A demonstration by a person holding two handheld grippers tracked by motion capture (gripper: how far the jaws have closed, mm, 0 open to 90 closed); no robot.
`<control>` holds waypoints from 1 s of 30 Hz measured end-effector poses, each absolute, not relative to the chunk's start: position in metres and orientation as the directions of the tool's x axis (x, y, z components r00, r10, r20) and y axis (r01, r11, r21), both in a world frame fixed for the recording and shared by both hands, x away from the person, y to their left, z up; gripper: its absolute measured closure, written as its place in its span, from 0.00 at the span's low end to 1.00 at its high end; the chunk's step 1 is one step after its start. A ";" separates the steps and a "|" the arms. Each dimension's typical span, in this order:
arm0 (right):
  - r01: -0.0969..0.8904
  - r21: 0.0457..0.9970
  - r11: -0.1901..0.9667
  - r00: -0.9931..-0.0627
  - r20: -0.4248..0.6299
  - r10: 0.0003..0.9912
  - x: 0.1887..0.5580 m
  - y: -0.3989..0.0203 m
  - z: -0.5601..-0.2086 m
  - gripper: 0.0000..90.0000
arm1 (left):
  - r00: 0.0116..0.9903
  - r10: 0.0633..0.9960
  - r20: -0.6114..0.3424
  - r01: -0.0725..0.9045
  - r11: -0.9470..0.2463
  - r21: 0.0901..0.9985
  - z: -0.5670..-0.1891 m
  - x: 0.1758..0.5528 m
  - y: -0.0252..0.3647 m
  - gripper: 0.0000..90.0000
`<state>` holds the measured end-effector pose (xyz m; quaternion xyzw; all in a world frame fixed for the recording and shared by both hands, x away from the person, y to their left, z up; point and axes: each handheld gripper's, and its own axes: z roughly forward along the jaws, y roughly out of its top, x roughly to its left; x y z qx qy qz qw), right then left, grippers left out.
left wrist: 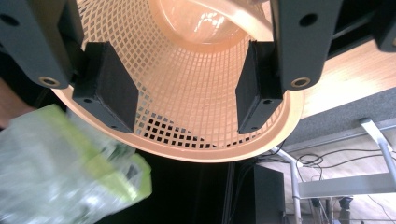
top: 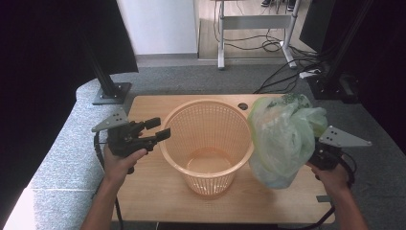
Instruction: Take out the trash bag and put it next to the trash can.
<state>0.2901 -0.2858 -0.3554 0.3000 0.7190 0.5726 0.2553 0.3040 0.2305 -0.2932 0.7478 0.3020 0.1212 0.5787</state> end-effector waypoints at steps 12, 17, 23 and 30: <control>0.292 0.941 0.172 -0.668 0.072 0.741 0.320 -0.275 -0.421 0.94 | 0.781 0.599 -0.179 0.328 -0.149 0.933 -0.300 0.305 0.232 0.44; 0.284 0.946 0.158 -0.669 0.077 0.739 0.319 -0.275 -0.422 0.68 | 0.780 0.599 -0.182 0.331 -0.148 0.932 -0.301 0.305 0.234 0.43; 0.301 0.947 0.110 -0.630 0.111 0.768 0.307 -0.284 -0.416 0.23 | 0.777 0.602 -0.184 0.333 -0.145 0.932 -0.302 0.304 0.236 0.43; 0.294 0.952 0.089 -0.630 0.123 0.767 0.286 -0.303 -0.422 0.20 | 0.772 0.607 -0.188 0.335 -0.138 0.932 -0.304 0.303 0.239 0.43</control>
